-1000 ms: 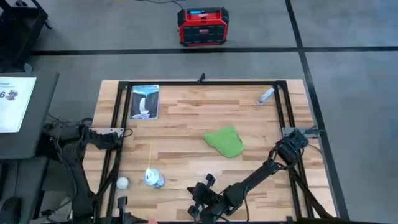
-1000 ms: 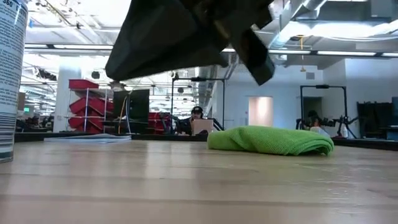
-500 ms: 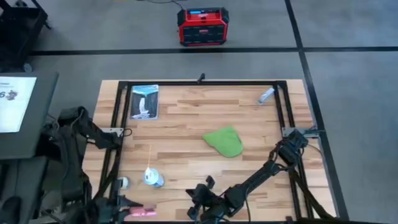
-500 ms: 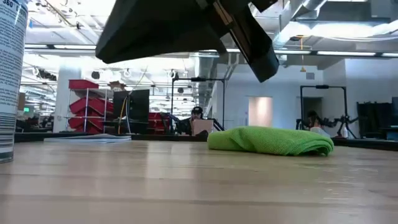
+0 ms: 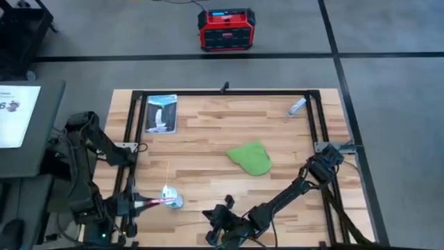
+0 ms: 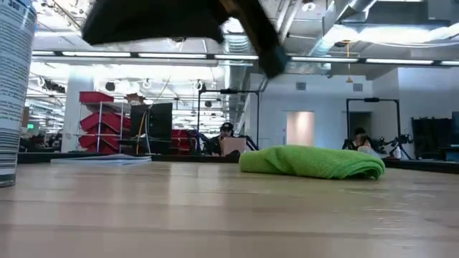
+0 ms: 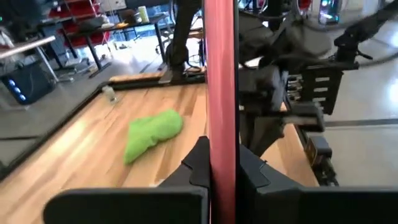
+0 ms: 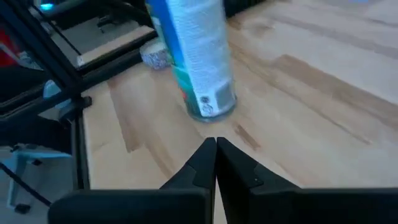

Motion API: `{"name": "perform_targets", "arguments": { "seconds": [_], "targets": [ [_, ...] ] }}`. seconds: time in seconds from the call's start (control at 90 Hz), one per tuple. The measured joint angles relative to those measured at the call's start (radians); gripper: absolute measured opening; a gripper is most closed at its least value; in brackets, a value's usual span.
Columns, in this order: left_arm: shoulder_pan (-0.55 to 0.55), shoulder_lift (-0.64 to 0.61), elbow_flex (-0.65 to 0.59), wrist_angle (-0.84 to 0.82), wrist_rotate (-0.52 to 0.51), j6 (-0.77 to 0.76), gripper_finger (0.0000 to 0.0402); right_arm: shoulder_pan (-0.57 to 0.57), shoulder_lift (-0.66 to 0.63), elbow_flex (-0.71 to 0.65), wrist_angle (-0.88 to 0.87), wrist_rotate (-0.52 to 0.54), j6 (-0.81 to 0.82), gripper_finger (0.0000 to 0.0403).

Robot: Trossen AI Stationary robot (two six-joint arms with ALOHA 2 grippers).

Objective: Apply microfiber cloth
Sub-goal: Spray the front of the black cellphone with the white spray bottle

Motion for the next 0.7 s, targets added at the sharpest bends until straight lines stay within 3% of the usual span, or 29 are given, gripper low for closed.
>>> {"name": "perform_targets", "arguments": {
  "seconds": [0.144, 0.3, 0.367, 0.511, 0.7],
  "targets": [
    [-0.007, -0.022, -0.079, -0.084, -0.011, -0.173, 0.0002, -0.024, 0.0, 0.0, 0.154, -0.08, -0.131, 0.0],
    [-0.025, -0.052, -0.104, -0.088, -0.048, -0.246, 0.0002, -0.041, 0.0, 0.0, 0.153, -0.094, -0.15, 0.0],
    [-0.037, -0.055, -0.095, 0.004, -0.048, -0.155, 0.0002, -0.045, 0.0, 0.0, 0.126, -0.107, -0.13, 0.0],
    [-0.064, -0.063, -0.078, 0.234, -0.048, 0.247, 0.0002, -0.057, 0.017, -0.001, 0.092, -0.108, -0.101, 0.0],
    [-0.071, -0.101, -0.053, 0.238, -0.09, 0.305, 0.0001, -0.07, 0.014, 0.0, 0.093, -0.11, -0.097, 0.0]
  ]
}}
